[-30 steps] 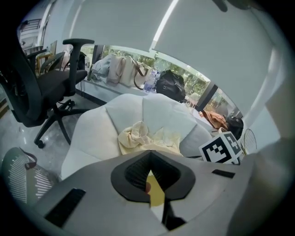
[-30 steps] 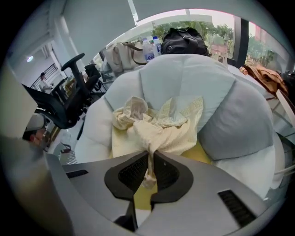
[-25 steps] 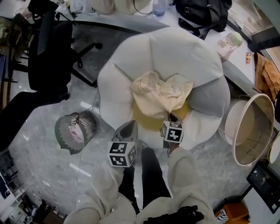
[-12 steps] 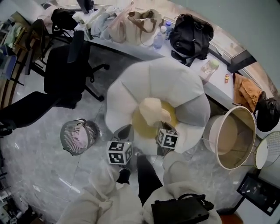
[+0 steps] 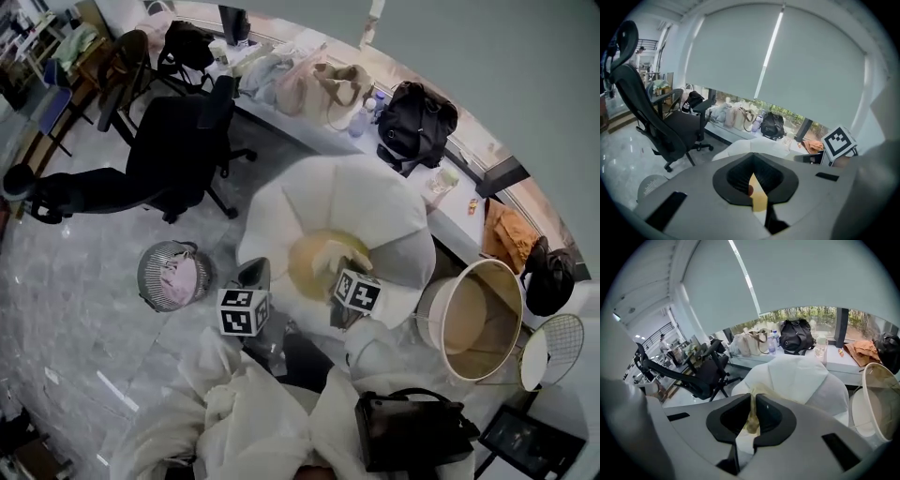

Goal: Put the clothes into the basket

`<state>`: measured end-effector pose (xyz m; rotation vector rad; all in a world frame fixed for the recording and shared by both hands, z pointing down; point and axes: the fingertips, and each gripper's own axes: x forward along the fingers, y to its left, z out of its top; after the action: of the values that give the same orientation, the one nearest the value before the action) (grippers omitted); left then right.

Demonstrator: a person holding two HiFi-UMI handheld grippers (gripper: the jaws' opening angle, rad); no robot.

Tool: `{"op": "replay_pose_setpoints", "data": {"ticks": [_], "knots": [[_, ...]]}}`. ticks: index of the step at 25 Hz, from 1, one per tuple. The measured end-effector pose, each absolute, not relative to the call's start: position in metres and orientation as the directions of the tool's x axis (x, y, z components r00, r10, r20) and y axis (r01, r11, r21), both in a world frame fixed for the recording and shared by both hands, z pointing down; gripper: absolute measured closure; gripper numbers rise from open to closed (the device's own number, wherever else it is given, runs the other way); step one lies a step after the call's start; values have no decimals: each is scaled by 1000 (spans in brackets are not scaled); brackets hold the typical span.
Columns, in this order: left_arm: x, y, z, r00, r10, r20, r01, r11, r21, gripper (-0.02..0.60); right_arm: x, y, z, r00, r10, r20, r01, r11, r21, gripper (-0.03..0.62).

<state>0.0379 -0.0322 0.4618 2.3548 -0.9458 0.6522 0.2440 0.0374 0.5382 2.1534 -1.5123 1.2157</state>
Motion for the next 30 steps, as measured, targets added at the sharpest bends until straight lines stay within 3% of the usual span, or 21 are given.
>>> {"op": "replay_pose_setpoints", "data": {"ticks": [10, 20, 30], "knots": [[-43, -44, 416, 541, -639, 547, -832, -499, 240, 575, 203, -3, 480, 75, -742, 666, -862, -384, -331, 549], [-165, -60, 394, 392, -780, 488, -917, -288, 276, 575, 93, -69, 445, -55, -783, 620, -932, -183, -313, 549], [-343, -67, 382, 229, -867, 443, -951, -102, 293, 575, -62, -110, 412, -151, -806, 572, -951, -39, -306, 549]]}}
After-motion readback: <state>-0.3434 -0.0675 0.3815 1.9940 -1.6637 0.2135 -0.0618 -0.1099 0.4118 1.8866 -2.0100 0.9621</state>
